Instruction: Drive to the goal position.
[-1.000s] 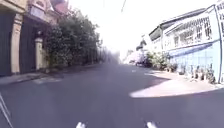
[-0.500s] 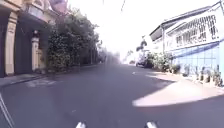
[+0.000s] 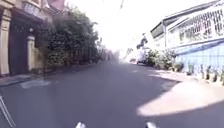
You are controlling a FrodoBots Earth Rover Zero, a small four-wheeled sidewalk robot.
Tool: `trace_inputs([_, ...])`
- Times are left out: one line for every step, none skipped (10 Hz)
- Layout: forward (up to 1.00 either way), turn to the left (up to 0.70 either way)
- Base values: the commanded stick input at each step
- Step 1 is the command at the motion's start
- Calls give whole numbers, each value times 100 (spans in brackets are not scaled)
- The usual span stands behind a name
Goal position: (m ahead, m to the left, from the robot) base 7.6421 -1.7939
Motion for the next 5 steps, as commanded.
trace_inputs([70, 0])
trace_inputs([70, 0])
trace_inputs([70, 0])
trace_inputs([70, -6])
trace_inputs([70, -21])
